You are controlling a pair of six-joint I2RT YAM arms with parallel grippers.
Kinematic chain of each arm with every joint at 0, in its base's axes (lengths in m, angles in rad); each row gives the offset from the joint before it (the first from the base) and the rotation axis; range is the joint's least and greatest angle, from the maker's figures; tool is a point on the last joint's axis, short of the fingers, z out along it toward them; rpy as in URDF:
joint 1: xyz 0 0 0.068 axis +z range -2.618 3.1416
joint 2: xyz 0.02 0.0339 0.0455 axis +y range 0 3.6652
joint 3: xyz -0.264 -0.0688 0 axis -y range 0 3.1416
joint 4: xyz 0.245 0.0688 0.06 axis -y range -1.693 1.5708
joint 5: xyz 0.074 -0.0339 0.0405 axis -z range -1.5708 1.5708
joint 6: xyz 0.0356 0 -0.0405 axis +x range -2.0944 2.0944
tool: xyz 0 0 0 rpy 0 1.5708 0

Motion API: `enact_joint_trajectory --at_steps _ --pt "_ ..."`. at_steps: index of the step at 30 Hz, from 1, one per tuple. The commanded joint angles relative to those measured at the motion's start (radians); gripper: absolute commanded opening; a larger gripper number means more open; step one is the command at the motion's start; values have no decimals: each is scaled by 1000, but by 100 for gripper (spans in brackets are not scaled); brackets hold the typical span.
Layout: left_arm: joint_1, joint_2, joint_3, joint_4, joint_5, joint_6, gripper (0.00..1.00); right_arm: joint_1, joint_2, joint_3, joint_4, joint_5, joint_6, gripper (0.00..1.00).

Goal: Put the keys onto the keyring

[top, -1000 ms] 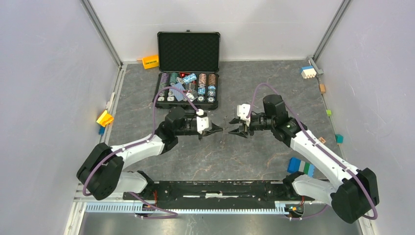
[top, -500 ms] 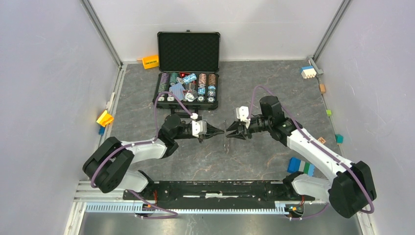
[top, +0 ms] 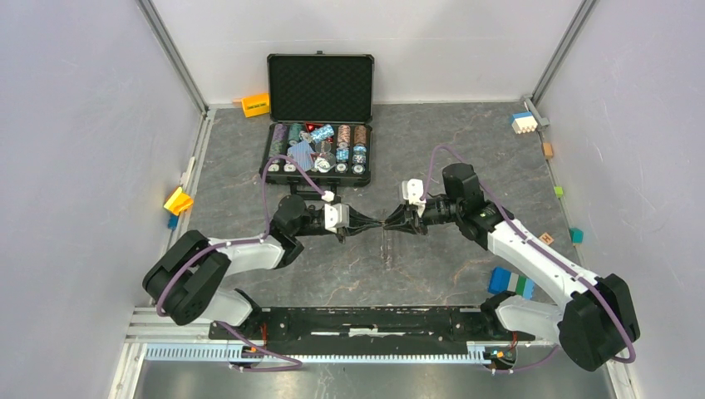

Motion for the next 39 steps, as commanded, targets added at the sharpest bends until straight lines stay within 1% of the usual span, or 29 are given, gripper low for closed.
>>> enact_joint_trajectory --at_steps 1,6,10,13,18,22,25,39 --pt "2 21 1 117 23 -53 2 3 -25 -7 53 10 29 21" --pt "2 44 4 145 20 -74 2 2 -35 -14 68 20 44 15" --pt "2 48 2 143 18 -64 2 3 -42 -16 72 45 49 0" --pt "2 34 7 94 6 -26 3 3 -50 -14 62 86 44 0" --pt "2 -15 62 -136 -43 78 16 3 -43 9 -2 123 -6 0" --pt "1 -30 89 -213 -70 106 18 6 -38 8 -13 130 -19 0" --pt "2 -27 103 -244 -74 116 19 9 -32 10 -18 131 -27 0" --pt "-5 -27 131 -282 -48 119 19 24 -10 21 -28 138 -31 0"
